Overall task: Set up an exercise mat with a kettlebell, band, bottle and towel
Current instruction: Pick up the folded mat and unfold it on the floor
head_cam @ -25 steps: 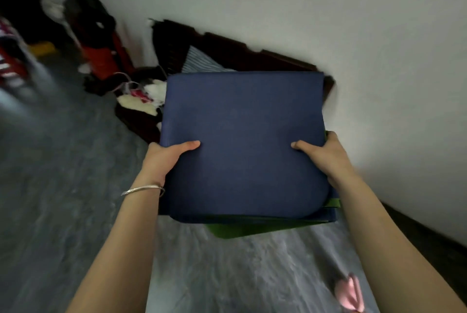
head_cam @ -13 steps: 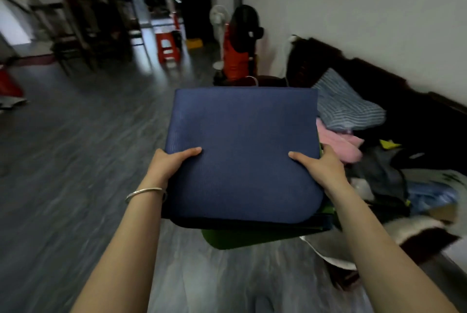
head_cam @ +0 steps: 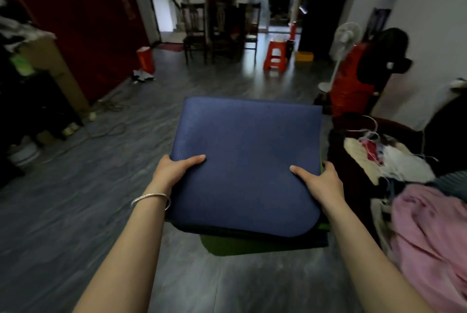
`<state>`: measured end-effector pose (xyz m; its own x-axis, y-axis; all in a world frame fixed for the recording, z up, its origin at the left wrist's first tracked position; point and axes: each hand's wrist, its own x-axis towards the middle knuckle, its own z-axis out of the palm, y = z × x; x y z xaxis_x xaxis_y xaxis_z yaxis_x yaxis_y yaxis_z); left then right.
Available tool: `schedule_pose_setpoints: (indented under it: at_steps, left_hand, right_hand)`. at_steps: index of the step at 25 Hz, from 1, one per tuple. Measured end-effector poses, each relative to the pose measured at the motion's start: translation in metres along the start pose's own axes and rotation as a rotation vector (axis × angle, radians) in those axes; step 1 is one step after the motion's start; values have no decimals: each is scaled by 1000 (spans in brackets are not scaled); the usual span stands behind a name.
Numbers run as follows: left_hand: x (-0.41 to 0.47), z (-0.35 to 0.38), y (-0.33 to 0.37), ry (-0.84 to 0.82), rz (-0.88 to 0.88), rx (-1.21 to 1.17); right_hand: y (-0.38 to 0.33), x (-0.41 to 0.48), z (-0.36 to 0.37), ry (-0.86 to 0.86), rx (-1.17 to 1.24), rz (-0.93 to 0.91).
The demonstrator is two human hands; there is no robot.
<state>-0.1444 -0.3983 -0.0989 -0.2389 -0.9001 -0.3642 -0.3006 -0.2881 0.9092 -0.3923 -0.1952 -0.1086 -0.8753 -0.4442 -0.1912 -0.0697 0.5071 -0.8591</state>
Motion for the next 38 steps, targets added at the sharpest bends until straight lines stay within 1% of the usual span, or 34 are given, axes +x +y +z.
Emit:
schedule_pose_setpoints:
  at_steps: [5, 9, 11, 16, 21, 24, 30, 38]
  left_hand:
    - [96, -41, 19, 105, -13, -76]
    - [186, -83, 31, 167, -27, -79]
    - [234, -108, 47, 187, -40, -68]
    - [338, -159, 84, 207, -12, -46]
    - [434, -199, 105, 264, -32, -66]
    - [485, -217, 108, 322, -60, -97]
    - [575, -267, 116, 503, -166, -189]
    - [648, -344, 86, 791, -247, -326]
  right_hand:
    - [-64, 71, 100, -79, -21, -73]
    - [-110, 116, 190, -120, -11, -89]
    - [-138, 137, 238, -122, -5, -85]
    - [-198, 182, 337, -119, 37, -79]
    - [-250, 237, 431, -173, 25, -89]
    - [-280, 278, 490, -241, 2, -119]
    - [-361, 350, 615, -445, -89, -190]
    - [-432, 381, 792, -698, -231, -336]
